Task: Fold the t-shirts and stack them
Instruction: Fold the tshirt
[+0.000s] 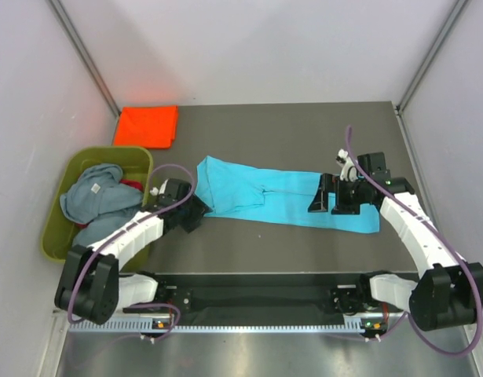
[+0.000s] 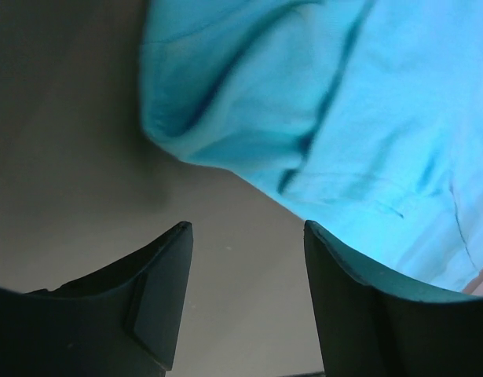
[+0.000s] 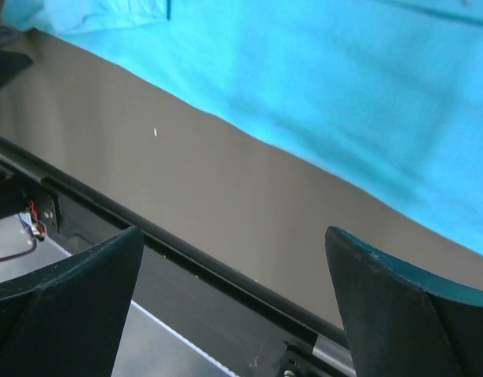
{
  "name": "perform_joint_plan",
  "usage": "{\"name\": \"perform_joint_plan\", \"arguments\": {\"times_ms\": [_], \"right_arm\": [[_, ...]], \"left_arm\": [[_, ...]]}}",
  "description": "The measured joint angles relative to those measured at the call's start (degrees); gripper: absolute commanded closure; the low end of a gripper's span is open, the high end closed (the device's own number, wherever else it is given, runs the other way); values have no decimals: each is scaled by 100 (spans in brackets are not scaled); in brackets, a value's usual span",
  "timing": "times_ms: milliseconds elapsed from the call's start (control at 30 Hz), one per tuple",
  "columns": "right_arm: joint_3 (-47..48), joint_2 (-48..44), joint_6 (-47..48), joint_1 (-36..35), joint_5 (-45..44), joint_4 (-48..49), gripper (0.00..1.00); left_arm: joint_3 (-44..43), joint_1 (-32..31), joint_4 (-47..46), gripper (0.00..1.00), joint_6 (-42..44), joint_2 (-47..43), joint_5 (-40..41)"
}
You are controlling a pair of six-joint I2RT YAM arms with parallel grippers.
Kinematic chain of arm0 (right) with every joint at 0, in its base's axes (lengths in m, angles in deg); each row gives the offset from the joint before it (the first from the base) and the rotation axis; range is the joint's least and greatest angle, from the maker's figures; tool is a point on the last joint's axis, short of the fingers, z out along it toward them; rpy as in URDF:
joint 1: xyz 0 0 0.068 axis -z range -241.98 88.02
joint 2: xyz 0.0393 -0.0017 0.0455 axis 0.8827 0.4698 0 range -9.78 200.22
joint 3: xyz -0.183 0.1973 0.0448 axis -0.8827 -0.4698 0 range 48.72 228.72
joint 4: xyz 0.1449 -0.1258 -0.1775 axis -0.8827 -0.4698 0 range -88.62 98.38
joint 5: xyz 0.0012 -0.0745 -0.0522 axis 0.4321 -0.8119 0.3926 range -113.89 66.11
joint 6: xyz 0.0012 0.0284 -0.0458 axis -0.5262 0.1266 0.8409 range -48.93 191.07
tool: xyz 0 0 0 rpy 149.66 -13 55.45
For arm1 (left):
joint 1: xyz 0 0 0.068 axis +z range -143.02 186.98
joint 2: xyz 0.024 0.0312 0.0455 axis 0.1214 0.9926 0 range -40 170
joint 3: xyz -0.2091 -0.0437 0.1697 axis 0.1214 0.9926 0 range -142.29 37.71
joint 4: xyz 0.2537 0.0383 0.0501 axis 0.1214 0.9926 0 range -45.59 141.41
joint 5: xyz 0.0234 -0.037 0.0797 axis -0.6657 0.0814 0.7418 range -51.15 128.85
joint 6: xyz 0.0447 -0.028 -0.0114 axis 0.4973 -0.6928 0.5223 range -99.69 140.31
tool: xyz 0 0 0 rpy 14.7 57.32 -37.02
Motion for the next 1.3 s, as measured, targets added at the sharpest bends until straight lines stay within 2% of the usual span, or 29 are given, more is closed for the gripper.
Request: {"name": "perform_joint_plan", "arguments": {"times_ms": [233,300,433,467,533,567,667,1033,1300], "right_arm": [[546,459,107,-2,-9,-2,4],[546,507,116,-2,-7,-13,5],[546,549,157,-2,15,-13,5],[546,566,160,-2,22,-13,5],[546,619,164,-2,39,-11,6],[546,660,162,-2,55,-11,6],[549,789,162,-17,76,-9,6],[555,1091,138,-37,0,57,6],[944,1821,46,-39,-153,136,5]], "left_arm": [[286,28,-861,34,-509,527,79],[195,28,-1054,37,-522,710,127],[-15,24,-1123,49,-490,1019,286],[-52,22,-1117,60,-470,1067,328],[-94,22,-1102,73,-420,1165,437],[-118,22,-1082,84,-378,1220,455],[-313,22,-1036,100,-192,1460,540],[-2299,33,-254,100,1137,2977,1051],[-4181,409,-44,100,2162,4393,1287]]}}
